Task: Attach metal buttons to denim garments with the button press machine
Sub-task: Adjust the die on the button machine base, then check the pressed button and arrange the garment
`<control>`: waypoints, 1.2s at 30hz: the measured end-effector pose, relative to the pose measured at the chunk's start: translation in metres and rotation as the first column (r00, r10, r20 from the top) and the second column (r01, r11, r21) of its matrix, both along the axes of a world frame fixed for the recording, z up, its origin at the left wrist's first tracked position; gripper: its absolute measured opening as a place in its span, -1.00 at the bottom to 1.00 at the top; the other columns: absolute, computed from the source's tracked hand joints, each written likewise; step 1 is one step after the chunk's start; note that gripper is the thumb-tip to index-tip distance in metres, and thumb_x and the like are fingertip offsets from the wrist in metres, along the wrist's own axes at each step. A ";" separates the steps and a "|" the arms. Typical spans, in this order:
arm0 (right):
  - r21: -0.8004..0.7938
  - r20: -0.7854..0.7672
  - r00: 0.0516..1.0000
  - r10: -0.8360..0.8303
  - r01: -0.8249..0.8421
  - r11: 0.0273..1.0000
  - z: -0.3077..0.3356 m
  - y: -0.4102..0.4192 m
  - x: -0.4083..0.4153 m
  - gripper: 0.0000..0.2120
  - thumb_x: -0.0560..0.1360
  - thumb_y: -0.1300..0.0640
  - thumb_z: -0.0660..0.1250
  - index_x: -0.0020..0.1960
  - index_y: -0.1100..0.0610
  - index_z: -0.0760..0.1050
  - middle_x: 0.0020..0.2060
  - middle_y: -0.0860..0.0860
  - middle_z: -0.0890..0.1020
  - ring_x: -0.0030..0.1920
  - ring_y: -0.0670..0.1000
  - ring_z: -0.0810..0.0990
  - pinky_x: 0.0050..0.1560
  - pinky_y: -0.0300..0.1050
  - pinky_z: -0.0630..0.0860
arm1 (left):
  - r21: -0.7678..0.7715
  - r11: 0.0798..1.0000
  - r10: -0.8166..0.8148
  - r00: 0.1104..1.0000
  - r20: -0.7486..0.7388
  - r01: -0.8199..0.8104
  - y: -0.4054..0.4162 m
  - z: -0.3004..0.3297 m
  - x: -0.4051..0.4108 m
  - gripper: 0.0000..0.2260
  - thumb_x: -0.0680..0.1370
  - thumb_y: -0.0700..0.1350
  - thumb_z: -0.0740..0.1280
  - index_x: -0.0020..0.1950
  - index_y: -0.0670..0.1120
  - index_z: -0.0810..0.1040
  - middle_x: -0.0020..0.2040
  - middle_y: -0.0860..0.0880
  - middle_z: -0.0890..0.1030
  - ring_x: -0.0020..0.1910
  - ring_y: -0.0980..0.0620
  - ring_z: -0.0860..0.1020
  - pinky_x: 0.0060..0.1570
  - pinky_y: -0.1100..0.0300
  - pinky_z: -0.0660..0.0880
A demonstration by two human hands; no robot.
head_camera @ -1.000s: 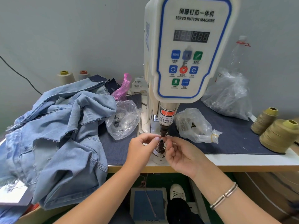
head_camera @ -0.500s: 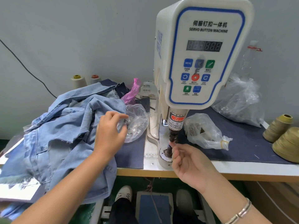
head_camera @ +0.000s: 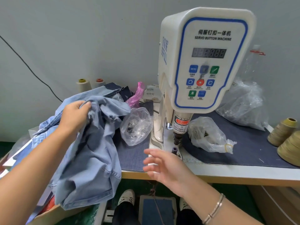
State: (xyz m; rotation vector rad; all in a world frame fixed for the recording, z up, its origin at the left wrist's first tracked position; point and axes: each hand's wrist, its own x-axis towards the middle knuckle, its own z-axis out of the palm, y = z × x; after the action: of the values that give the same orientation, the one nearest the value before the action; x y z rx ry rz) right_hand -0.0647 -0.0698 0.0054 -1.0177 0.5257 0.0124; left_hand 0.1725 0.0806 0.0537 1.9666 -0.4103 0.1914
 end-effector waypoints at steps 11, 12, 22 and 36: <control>-0.436 0.130 0.988 0.086 -0.020 0.900 0.001 0.036 0.108 -0.65 0.63 0.30 0.08 0.40 0.24 0.28 0.27 0.13 0.49 -0.15 -0.26 0.45 -0.28 -0.59 0.37 | -0.188 0.813 -0.580 0.738 -0.345 0.551 -0.025 0.008 -0.045 -0.70 0.67 0.01 0.06 0.12 -0.02 0.56 0.02 -0.04 0.69 0.06 0.10 0.62 0.13 0.15 0.44; -0.388 0.121 0.993 -0.003 0.049 0.920 0.000 0.034 0.112 -0.68 0.64 0.31 0.03 0.33 0.22 0.38 0.20 0.16 0.53 -0.17 -0.19 0.46 -0.28 -0.55 0.40 | -0.184 0.799 -0.599 0.728 -0.332 0.573 -0.019 0.006 -0.042 -0.68 0.67 0.03 0.03 0.17 0.01 0.55 0.05 -0.03 0.70 0.11 0.12 0.61 0.16 0.16 0.44; 0.258 0.287 0.790 -0.542 0.481 0.838 0.001 -0.003 0.107 -0.69 0.55 0.30 0.11 0.18 0.24 0.54 0.02 0.25 0.62 -0.02 0.17 0.61 0.00 -0.01 0.57 | 0.478 0.873 0.137 0.989 -0.052 -0.096 0.037 -0.045 0.034 -0.52 0.48 -0.24 0.32 0.41 -0.09 0.41 0.38 -0.23 0.39 0.38 -0.22 0.31 0.36 -0.08 0.26; 0.218 0.190 0.829 -0.526 0.486 0.846 -0.019 0.000 0.091 -0.71 0.55 0.23 0.11 0.07 0.24 0.59 -0.06 0.23 0.68 -0.04 0.21 0.65 0.07 0.08 0.58 | 0.203 0.927 0.371 0.851 -0.371 -0.315 0.093 -0.059 0.050 -0.67 0.39 0.19 0.46 -0.24 -0.08 0.62 0.06 -0.15 0.64 0.08 -0.18 0.57 0.15 -0.02 0.49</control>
State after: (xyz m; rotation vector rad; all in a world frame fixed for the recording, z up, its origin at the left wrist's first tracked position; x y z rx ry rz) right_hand 0.0267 -0.0698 -0.0137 -0.6817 0.5471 -0.5359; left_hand 0.2221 0.1738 -0.0054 2.1375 0.2112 -0.0227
